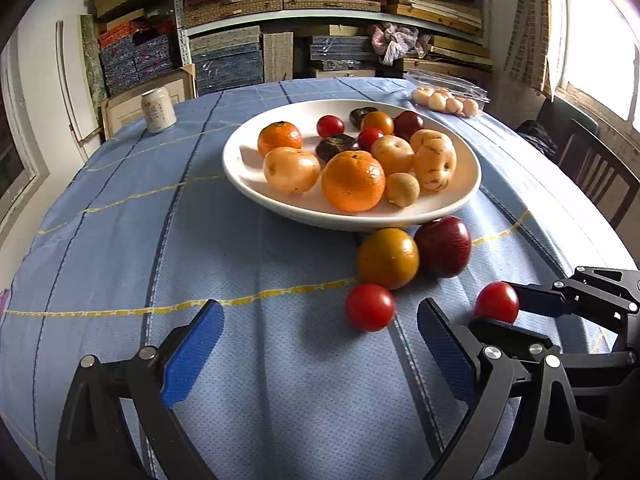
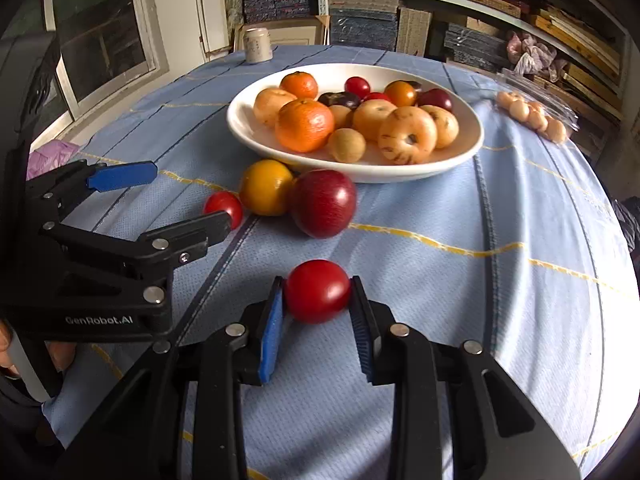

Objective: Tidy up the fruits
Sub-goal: 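Grasp another red tomato with the right tool, then grasp a red tomato with the left tool while the right tool holds its tomato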

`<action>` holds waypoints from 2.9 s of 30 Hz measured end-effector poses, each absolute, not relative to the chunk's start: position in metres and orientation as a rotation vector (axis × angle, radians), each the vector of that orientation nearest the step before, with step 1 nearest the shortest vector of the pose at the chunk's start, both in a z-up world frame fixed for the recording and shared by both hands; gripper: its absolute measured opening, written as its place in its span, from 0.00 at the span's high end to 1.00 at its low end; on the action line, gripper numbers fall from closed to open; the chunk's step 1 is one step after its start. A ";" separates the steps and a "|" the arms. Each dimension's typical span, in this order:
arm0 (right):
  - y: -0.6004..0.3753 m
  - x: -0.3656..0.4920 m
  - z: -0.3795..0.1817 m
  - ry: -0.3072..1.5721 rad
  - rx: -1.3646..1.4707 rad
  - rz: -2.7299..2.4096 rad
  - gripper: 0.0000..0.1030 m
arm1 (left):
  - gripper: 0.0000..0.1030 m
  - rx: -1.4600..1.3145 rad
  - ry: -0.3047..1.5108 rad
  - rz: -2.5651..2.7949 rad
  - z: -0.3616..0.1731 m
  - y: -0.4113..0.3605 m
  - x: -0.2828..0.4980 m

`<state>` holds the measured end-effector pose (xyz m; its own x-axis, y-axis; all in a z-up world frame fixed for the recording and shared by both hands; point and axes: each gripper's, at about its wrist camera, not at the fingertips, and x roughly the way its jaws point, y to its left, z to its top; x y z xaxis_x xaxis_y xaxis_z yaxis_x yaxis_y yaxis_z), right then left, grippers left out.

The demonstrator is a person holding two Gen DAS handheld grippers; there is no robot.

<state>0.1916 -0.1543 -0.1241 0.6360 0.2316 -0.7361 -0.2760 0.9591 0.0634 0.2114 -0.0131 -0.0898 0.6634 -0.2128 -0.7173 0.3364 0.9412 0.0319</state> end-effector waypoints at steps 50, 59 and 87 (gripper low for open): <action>-0.221 0.174 -0.126 0.832 0.079 0.243 0.70 | 0.65 0.248 0.832 -0.288 -0.102 -0.037 0.211; -0.221 0.174 -0.125 0.826 0.084 0.241 0.70 | 0.73 0.250 0.799 -0.279 -0.098 -0.035 0.207; -0.219 0.174 -0.124 0.829 0.083 0.246 0.69 | 0.59 0.220 0.831 -0.288 -0.098 -0.028 0.201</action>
<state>0.1738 -0.2189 -0.1240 0.6493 0.2490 -0.7186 -0.1843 0.9682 0.1689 0.2012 -0.0276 -0.0984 0.6393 -0.1643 -0.7512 0.3353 0.9387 0.0800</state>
